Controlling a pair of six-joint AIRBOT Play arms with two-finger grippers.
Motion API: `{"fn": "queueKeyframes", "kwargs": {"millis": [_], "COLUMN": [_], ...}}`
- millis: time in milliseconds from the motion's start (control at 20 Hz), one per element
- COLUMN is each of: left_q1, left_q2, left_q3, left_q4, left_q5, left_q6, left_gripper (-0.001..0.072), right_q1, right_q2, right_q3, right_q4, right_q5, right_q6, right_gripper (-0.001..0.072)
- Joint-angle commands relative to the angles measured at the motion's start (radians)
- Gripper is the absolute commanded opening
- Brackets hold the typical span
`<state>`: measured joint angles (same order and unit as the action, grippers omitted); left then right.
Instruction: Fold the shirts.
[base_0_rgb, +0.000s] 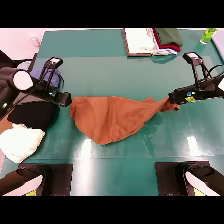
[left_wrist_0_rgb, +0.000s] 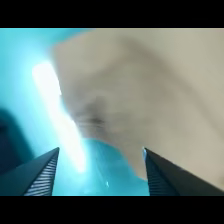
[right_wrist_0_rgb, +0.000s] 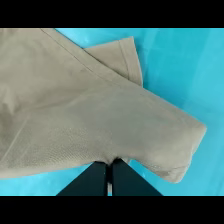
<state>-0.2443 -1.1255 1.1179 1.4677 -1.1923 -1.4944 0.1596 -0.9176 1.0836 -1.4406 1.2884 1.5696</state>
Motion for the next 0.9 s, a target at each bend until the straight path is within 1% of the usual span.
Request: {"fn": "queueKeyframes", "kwargs": {"millis": [0,150,300,400,450,550,600,650,750,850], "left_q1": [0.081,0.081,0.081,0.079,0.079,0.079,0.079,0.079,0.079,0.079], "left_q2": [-0.164,-0.293,-0.363,-0.385,-0.386,-0.386,-0.385,-0.384,-0.349,-0.254], "left_q3": [0.015,0.015,0.015,0.015,0.016,0.045,0.07,0.107,0.199,0.314], "left_q4": [0.0,-0.091,-0.166,-0.174,-0.173,-0.16,-0.153,-0.14,-0.097,-0.041], "left_q5": [0.061,0.142,0.162,0.162,0.159,0.122,0.101,0.076,0.032,0.03], "left_q6": [-0.017,-0.016,-0.015,-0.016,-0.017,-0.016,-0.014,-0.012,-0.013,-0.013], "left_gripper": [0.0621,0.0621,0.0621,0.0619,0.0586,0.0192,0.0056,0.0027,0.0027,0.0027], "right_q1": [0.001,0.001,0.001,0.001,0.001,0.001,0.001,0.001,0.001,0.001], "right_q2": [0.0,0.0,0.0,0.0,0.0,0.0,0.0,0.001,0.0,0.0], "right_q3": [-0.001,-0.001,-0.001,-0.001,-0.001,-0.001,0.0,0.003,0.047,0.155], "right_q4": [0.008,0.008,0.008,0.008,0.008,0.008,0.008,0.007,0.005,0.001], "right_q5": [-0.013,-0.011,-0.012,-0.01,-0.01,-0.014,-0.02,-0.026,-0.029,-0.029], "right_q6": [0.0,0.001,0.001,0.001,0.001,0.001,0.0,0.0,0.0,0.0], "right_gripper": [0.0016,0.0016,0.0016,0.0016,0.0016,0.0016,0.0016,0.0016,0.0016,0.0016]}}
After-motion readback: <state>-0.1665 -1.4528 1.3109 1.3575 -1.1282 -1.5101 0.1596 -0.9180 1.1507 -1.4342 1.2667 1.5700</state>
